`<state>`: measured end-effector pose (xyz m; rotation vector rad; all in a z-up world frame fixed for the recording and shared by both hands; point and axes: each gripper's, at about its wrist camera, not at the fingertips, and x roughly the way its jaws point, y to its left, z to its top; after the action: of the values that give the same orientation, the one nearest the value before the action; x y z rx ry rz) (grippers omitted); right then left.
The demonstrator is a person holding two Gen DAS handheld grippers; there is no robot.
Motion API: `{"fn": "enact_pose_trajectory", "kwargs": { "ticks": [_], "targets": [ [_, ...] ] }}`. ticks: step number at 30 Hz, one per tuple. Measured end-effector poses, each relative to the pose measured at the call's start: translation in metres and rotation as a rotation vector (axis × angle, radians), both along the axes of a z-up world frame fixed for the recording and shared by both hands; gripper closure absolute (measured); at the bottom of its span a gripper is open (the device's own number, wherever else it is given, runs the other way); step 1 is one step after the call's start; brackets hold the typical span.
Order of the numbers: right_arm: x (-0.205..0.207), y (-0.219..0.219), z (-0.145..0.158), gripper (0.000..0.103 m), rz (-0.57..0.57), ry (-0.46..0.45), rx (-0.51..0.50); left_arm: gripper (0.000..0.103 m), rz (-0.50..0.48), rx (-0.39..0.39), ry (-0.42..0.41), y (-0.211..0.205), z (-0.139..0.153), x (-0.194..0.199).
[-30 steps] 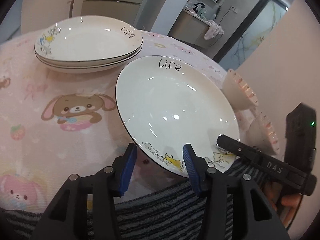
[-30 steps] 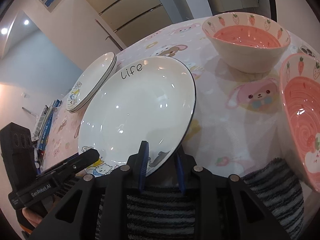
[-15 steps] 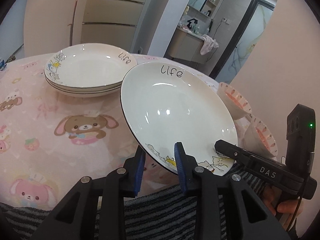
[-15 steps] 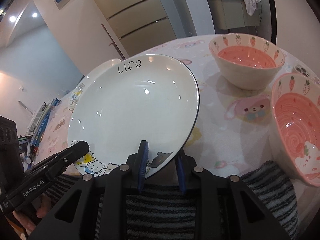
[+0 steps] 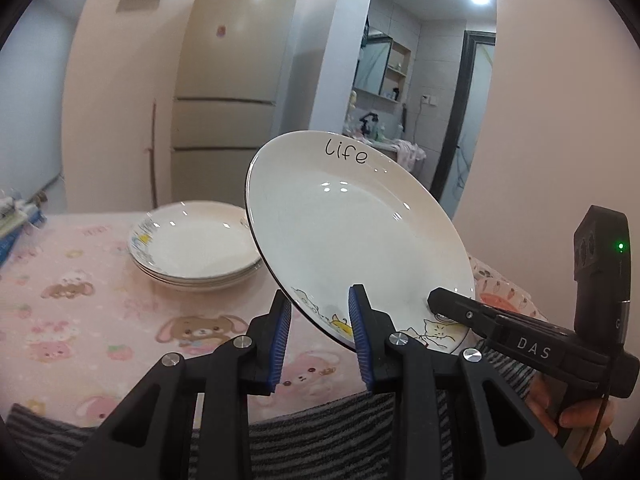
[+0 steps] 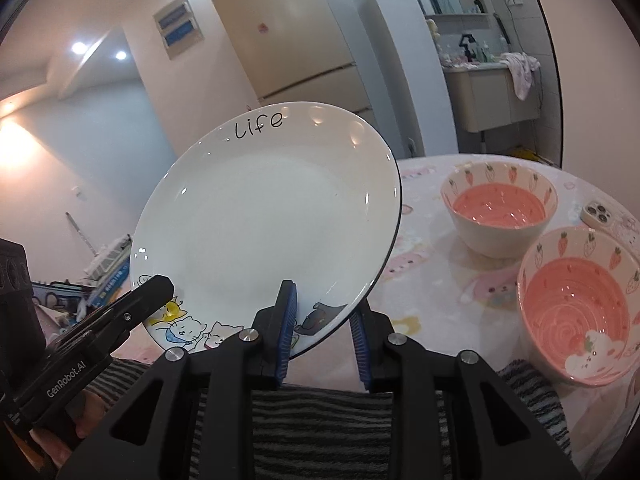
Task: Organize plates and bowls
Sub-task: 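Lift the held plate with the right gripper toward the plate stack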
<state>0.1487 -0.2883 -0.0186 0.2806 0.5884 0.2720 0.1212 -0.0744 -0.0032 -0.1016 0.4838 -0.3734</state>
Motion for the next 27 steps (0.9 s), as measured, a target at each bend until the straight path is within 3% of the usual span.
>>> {"fn": "enact_pose_trajectory", "kwargs": {
  "ticks": [2,7,16,22,27],
  "targets": [
    [-0.009,-0.002,0.008,0.078,0.017,-0.02,0.023,0.071,0.01,0.003,-0.027,0.007,0.011,-0.012],
    [-0.031,0.018,0.028,0.078,0.08,-0.041,0.028,0.071,0.076,0.105,-0.066,0.013,0.032,-0.046],
    [-0.065,0.049,0.018,0.078,0.2,0.026,0.024,0.071,0.16,0.049,0.082,0.054,0.015,-0.09],
    [-0.064,0.07,0.007,0.078,0.239,0.059,0.013,0.071,0.188,0.031,0.109,0.072,0.006,-0.093],
    [-0.054,0.084,0.022,0.078,0.257,0.064,0.001,0.071,0.206,0.01,0.091,0.085,0.024,-0.084]
  ]
}}
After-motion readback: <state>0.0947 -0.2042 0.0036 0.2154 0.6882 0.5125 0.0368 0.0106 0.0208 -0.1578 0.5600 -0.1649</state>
